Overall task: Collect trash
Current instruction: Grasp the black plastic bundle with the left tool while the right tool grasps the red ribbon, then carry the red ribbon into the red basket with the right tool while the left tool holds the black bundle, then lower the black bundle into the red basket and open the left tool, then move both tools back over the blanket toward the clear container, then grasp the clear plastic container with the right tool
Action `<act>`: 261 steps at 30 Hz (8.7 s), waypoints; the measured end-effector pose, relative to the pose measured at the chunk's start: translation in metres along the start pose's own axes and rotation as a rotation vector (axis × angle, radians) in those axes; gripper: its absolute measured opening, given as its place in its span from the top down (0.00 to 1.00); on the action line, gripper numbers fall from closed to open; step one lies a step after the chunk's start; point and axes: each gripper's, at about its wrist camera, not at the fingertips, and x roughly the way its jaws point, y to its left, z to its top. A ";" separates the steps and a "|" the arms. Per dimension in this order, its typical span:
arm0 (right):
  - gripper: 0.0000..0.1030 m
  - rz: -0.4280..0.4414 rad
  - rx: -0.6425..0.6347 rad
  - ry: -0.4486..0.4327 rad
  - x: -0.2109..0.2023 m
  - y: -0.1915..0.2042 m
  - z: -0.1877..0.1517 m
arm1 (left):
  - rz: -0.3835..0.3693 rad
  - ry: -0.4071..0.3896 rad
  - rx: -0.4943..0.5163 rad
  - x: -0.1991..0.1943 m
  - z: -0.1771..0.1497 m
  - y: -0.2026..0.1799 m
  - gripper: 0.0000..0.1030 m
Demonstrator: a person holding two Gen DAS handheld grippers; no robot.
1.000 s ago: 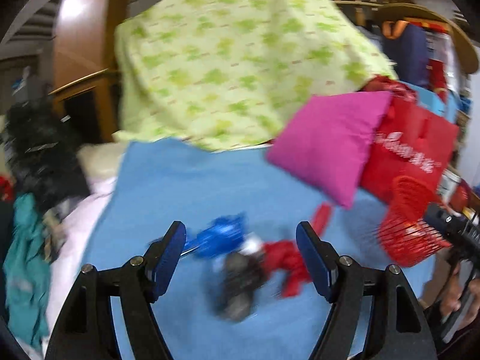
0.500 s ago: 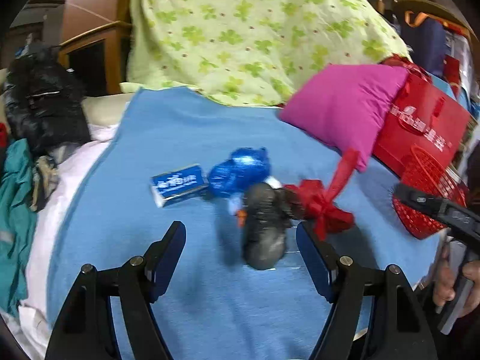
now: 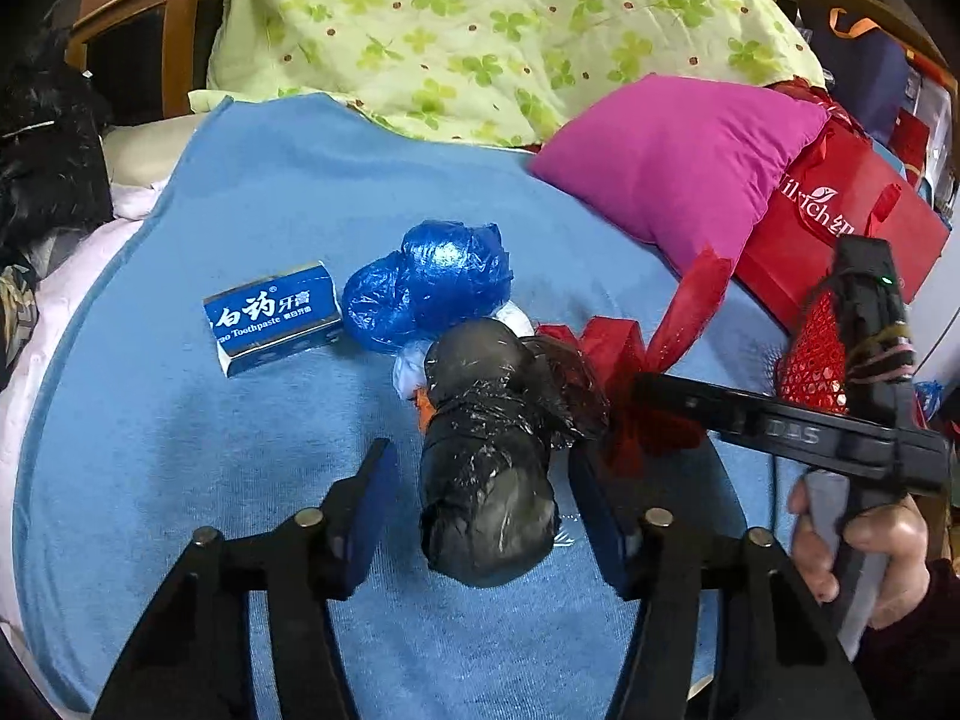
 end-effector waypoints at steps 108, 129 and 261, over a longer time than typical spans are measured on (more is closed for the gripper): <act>0.61 -0.108 0.229 -0.609 -0.262 -0.169 -0.057 | 0.146 -0.235 0.391 -0.054 0.028 -0.251 0.66; 0.61 -0.166 0.371 -0.630 -0.276 -0.213 -0.065 | 0.061 -0.245 0.492 -0.035 0.044 -0.312 0.66; 0.34 0.084 -0.421 0.015 0.008 0.064 -0.039 | 0.474 -0.060 -0.255 -0.002 -0.020 0.105 0.00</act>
